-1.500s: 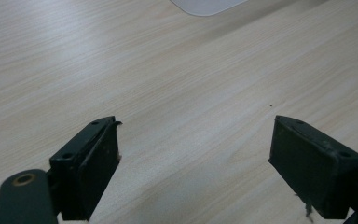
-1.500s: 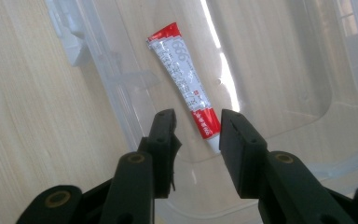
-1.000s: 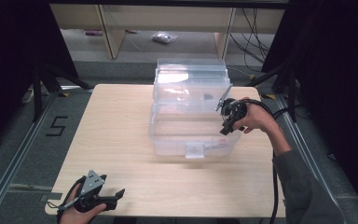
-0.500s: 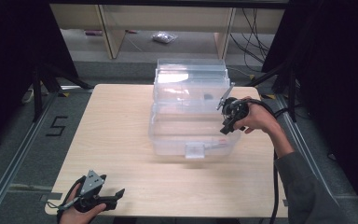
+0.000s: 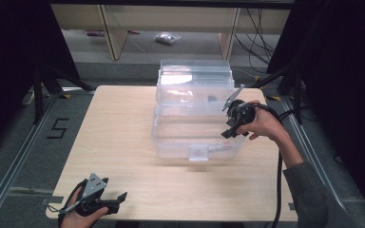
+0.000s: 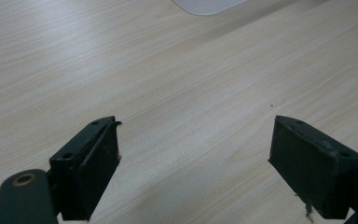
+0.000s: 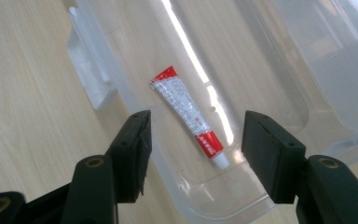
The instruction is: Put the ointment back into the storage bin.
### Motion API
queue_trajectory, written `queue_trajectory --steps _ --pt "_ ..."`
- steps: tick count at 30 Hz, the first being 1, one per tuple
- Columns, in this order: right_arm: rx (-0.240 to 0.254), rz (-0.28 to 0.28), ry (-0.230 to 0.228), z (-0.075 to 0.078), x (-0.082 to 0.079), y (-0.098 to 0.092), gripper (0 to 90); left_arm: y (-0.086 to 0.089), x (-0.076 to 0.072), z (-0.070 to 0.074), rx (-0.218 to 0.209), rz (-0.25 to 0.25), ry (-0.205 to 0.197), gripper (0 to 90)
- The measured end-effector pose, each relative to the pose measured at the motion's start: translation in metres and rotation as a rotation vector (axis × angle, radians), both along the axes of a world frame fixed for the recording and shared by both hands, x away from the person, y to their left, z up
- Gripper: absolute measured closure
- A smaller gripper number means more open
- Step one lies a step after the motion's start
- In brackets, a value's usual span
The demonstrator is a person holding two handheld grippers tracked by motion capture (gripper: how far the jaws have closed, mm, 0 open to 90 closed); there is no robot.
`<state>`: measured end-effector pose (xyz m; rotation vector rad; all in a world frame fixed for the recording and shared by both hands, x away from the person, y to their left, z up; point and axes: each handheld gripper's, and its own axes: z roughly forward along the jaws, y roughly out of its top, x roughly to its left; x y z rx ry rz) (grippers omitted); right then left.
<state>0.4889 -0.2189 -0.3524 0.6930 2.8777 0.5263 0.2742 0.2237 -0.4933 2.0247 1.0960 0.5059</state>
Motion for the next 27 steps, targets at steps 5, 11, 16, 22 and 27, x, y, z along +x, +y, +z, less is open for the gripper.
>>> queue_trajectory --steps 5,11,16,22,27 --pt "0.042 -0.032 -0.006 0.0 -0.009 -0.001 36.8 0.0 0.0 0.0 0.003 0.003 0.0 15.2" --pt "0.082 -0.08 -0.009 -0.002 -0.011 -0.006 33.2 0.0 0.0 0.0 0.003 0.002 0.001 15.2" --pt "0.117 -0.085 -0.046 -0.005 -0.016 -0.011 30.9 0.0 0.0 0.0 0.003 0.006 -0.003 15.2" --pt "0.153 -0.088 -0.059 -0.003 -0.029 -0.009 29.9 -0.001 0.0 0.0 -0.002 0.005 -0.004 15.2" --pt "0.179 -0.109 -0.057 -0.007 -0.035 -0.01 29.7 -0.001 0.0 0.0 0.003 0.005 -0.003 15.2"
